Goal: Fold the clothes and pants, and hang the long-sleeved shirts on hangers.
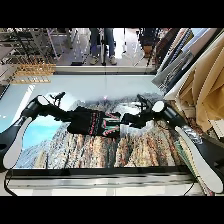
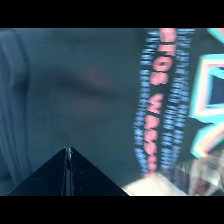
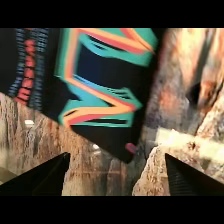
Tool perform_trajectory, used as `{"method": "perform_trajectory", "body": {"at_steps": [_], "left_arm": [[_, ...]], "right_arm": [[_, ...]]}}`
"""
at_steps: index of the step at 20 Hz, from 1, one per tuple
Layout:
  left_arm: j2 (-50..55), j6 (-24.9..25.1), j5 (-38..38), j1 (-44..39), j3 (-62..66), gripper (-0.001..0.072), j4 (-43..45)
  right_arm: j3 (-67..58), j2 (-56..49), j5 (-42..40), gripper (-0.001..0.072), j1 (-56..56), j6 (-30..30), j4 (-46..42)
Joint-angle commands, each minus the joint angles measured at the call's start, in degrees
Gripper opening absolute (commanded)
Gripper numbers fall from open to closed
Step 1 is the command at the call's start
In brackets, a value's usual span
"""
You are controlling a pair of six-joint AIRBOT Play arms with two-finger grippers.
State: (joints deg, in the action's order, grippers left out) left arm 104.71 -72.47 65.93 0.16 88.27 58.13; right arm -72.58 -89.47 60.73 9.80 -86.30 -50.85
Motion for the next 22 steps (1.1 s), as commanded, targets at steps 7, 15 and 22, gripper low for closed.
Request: {"method": "perform_trajectory", "body": {"at_steps": [7, 15, 22], "left_arm": [[3.9, -0.2, -3.5, -0.5, 0.1, 0.0011, -0.1], [1.4, -0.7, 0.0, 0.0, 0.1, 0.0011, -3.3], [-21.9, 0.9, 27.0, 2.6, 0.0, 0.0012, -3.7]], "right_arm": [[-11.5, -20.2, 2.0, 0.0692, -1.8, 8.7, 17.4], [-23.6, -25.8, 7.4, 0.0037, 2.7, 6.2, 17.3], [-27.3, -2.3, 20.9, 0.0015, -11.3, -5.0, 1.2]]}}
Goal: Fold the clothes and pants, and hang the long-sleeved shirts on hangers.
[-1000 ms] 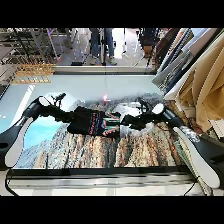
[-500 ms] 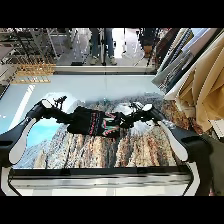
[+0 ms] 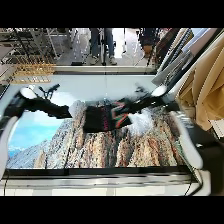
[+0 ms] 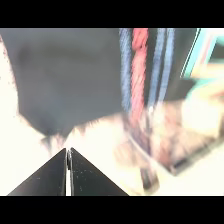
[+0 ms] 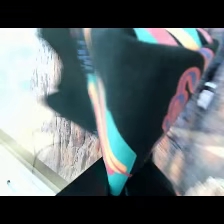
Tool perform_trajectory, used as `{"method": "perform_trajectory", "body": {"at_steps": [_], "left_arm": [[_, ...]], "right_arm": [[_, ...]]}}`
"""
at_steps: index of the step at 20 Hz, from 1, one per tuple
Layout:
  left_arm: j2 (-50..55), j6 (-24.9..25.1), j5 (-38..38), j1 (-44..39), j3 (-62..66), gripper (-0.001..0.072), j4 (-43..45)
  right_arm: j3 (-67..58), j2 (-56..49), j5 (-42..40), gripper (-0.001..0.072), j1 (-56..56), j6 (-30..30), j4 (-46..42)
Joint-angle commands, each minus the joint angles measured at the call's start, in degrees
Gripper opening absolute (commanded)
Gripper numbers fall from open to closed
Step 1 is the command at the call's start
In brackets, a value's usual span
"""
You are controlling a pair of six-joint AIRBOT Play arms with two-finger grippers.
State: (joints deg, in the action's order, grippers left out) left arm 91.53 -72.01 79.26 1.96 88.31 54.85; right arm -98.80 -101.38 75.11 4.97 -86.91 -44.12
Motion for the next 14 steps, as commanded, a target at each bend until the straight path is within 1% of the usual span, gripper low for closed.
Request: {"method": "perform_trajectory", "body": {"at_steps": [1, 2, 3, 6, 8, 11, 12, 13, 14], "left_arm": [[-11.8, 0.4, 17.7, 0.8, -0.1, 0.0013, -0.4], [-14.3, 0.4, 20.1, 0.8, -0.2, 0.0012, -0.4], [-16.8, 0.4, 20.9, 0.7, -0.6, 0.0012, -0.4], [-23.5, 0.4, 20.8, 0.7, -2.9, 0.0013, -0.5], [-26.8, 0.4, 20.5, 0.7, -4.6, 0.0013, -0.4], [-29.7, 0.5, 17.9, 0.7, -7.5, 0.0013, -0.4], [-29.9, 0.5, 17.4, 0.7, -8.2, 0.0013, -0.4], [-29.8, 0.5, 17.1, 0.7, -8.8, 0.0013, -0.4], [-29.7, 1.0, 16.8, 0.7, -9.3, 0.0013, -0.4]], "right_arm": [[-1.1, 14.4, 7.9, 0.0015, -11.1, -5.6, -6.2], [-1.1, 18.5, 8.9, 0.0015, -16.0, -5.7, -6.2], [-1.1, 22.8, 10.1, 0.0015, -22.0, -6.1, -6.2], [-1.0, 31.1, 15.8, 0.0015, -42.4, -6.7, -6.0], [-1.0, 33.6, 18.8, 0.0015, -55.6, -6.7, -5.6], [1.0, 34.5, 23.8, 0.0015, -72.6, -5.7, -6.2], [2.9, 34.6, 26.5, 0.0015, -77.0, -5.1, -7.9], [5.9, 34.7, 29.6, 0.0015, -80.8, -3.8, -11.8], [9.7, 35.3, 30.5, 0.0014, -83.4, -3.1, -17.8]]}}
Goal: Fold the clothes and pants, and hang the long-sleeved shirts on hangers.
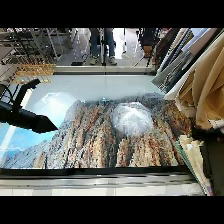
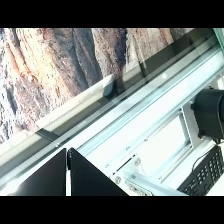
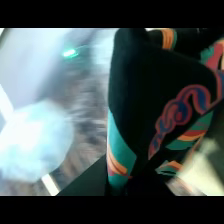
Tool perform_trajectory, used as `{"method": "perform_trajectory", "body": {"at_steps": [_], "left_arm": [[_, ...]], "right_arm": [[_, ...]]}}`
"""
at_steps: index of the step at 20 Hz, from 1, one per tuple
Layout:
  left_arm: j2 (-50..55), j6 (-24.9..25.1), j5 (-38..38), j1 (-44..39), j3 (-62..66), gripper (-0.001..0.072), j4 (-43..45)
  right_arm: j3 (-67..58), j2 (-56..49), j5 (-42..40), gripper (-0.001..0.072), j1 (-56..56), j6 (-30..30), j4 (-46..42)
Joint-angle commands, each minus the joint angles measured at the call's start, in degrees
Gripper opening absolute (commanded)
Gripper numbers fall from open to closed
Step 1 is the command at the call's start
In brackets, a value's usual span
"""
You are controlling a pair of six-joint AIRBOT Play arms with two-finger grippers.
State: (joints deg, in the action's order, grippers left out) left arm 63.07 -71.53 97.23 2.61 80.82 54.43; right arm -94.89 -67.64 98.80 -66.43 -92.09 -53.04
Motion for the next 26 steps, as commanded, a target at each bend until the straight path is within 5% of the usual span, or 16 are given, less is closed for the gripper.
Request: {"method": "perform_trajectory", "body": {"at_steps": [1, 8, 9, 11, 14, 17, 20, 21, 22, 25, 26], "left_arm": [[-1.2, 0.9, -1.7, 0.1, -2.4, 0.0013, 0.0], [-1.2, 1.0, -3.8, 0.1, -2.9, 0.0013, 0.0], [-1.1, 1.0, -3.9, 0.1, -2.9, 0.0013, 0.0], [-1.0, 1.0, -3.9, 0.1, -2.9, 0.0038, 0.0], [-0.9, 1.0, -3.9, 0.1, -2.9, 0.0305, 2.4], [-0.9, -2.4, -8.6, 0.1, -2.9, 0.0308, 21.5], [-1.4, -19.4, -17.7, 0.1, -2.8, 0.0308, 48.7], [-1.9, -22.3, -20.2, 0.1, -2.8, 0.0308, 52.8], [-2.4, -22.6, -22.9, 0.1, -2.8, 0.0308, 53.6], [-3.1, -22.6, -28.6, 0.0, -2.8, 0.0303, 53.1], [-3.1, -22.6, -28.5, 0.0, -2.8, 0.0298, 53.1]], "right_arm": [[9.6, 2.4, 6.6, 0.0014, -14.1, 1.8, -14.5], [30.6, 1.2, 6.7, 0.0017, -13.0, 4.1, -37.4], [32.0, 0.3, 6.7, 0.0063, -12.3, 4.4, -40.1], [31.8, -1.4, 6.6, 0.0680, -11.0, 7.2, -41.9], [24.0, -2.5, 4.0, 0.0692, -9.3, 8.1, -37.8], [13.6, -2.4, -5.7, 0.0690, -7.9, 7.6, -16.0], [11.8, -1.0, -12.9, 0.0688, -2.5, 13.0, 14.3], [11.9, -0.7, -12.3, 0.0687, 1.2, 16.0, 18.4], [11.9, -0.3, -11.1, 0.0678, 6.4, 18.2, 18.3], [12.4, -0.3, -9.1, 0.0492, 25.2, 20.3, 7.0], [13.0, -0.4, -9.9, 0.0493, 31.4, 20.3, 1.6]]}}
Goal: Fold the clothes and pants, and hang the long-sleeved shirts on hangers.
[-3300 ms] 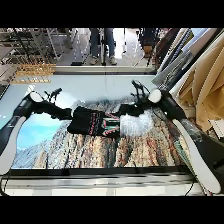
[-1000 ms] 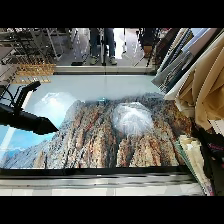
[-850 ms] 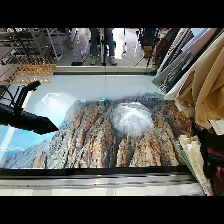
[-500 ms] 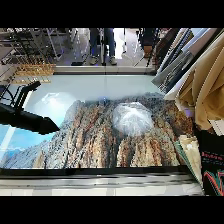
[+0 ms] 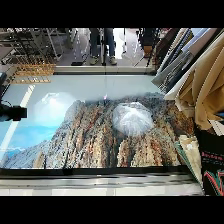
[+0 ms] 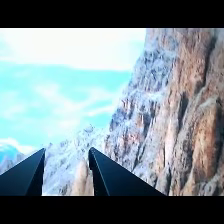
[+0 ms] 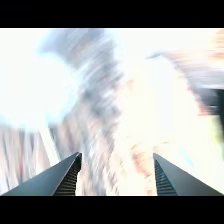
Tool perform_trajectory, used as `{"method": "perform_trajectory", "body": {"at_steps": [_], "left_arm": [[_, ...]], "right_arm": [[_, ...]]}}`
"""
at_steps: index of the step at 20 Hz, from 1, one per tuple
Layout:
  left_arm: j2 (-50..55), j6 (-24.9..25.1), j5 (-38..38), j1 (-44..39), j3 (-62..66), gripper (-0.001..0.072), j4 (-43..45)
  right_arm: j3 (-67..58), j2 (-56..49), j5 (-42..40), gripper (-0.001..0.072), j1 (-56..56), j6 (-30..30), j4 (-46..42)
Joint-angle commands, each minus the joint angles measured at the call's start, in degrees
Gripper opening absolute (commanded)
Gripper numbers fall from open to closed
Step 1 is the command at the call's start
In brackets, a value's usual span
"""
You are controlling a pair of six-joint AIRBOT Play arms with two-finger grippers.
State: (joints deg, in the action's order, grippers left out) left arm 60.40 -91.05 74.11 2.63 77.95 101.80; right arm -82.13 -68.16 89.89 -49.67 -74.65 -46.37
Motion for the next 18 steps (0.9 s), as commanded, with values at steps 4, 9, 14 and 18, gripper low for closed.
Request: {"method": "perform_trajectory", "body": {"at_steps": [4, 9, 14, 18], "left_arm": [[-0.4, -3.1, -5.4, 0.0, 0.0, 0.0298, 5.7], [-0.3, -3.1, -5.5, 0.0, 0.0, 0.0298, 5.7], [-0.3, -3.1, -5.5, 0.0, 0.0, 0.0298, 5.7], [-0.3, -3.1, -5.6, 0.0, 0.0, 0.0297, 5.7]], "right_arm": [[1.1, 0.2, -13.0, 0.0491, 34.3, 7.8, -28.8], [1.0, 0.2, -32.9, 0.0019, 38.9, 10.3, -36.3], [1.0, 0.2, -40.5, 0.0019, 38.9, 10.3, -36.0], [1.0, 0.2, -40.5, 0.0019, 38.9, 10.3, -36.0]]}}
